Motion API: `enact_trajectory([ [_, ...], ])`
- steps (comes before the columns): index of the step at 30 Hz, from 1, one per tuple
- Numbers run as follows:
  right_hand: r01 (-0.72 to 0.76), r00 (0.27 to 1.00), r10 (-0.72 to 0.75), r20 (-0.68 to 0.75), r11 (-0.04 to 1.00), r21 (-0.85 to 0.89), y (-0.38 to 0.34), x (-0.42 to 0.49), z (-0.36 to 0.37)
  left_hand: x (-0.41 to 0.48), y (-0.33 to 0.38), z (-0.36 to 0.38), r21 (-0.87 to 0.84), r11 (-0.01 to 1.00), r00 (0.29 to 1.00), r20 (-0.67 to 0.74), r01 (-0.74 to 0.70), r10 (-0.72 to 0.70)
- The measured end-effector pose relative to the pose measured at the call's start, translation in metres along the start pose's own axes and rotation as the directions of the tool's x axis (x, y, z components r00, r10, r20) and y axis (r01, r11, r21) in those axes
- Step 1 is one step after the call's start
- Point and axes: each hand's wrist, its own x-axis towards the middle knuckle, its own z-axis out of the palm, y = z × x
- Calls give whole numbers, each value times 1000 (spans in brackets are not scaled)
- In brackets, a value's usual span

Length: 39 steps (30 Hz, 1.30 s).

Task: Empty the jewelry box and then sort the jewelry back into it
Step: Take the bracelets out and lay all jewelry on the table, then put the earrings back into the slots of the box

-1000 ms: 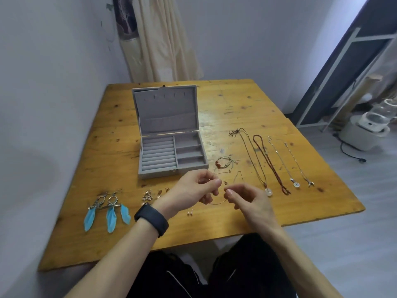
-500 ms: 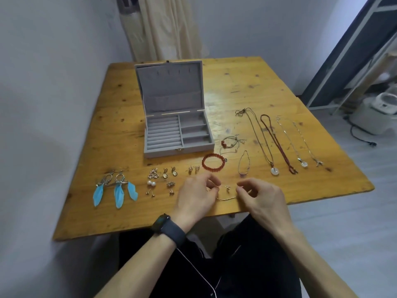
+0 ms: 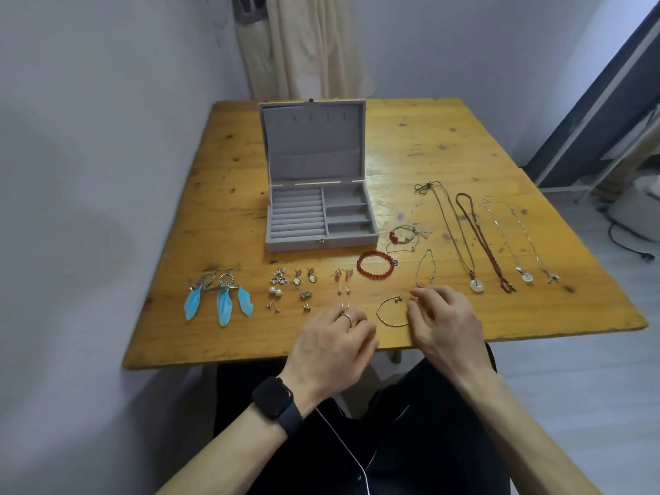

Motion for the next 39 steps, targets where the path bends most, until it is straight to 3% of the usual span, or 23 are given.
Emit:
enact_trajectory([
  [6,79,995,-80,-60,997,-29,0,-22,9,-12,-3,7,45,998,996,-74,-50,53],
  [18,1,997,-2,-73,1000,-20,-3,-31,15,-16,-2,11,52,997,991,-121,-49,55],
  [22,-9,998,13,-60,998,57,-6,-30,10,-15,-3,7,7,1000,997,-79,-23,24],
  [26,29,999,-25,-34,991,132,-20,-25,0,-18,-11,-10,-103,991,996,-27,87,-90],
  [29,70,997,-64,-36,979,189,-40,-16,-1,-24,-24,-29,-141,975,980,-72,174,-186],
  [34,124,992,-118,-38,962,242,-68,3,12,-29,-58,-48,-177,912,905,-154,370,-397],
  [39,122,992,-126,4,972,202,-83,29,27,-20,-88,-54,-164,834,827,-130,526,-547],
])
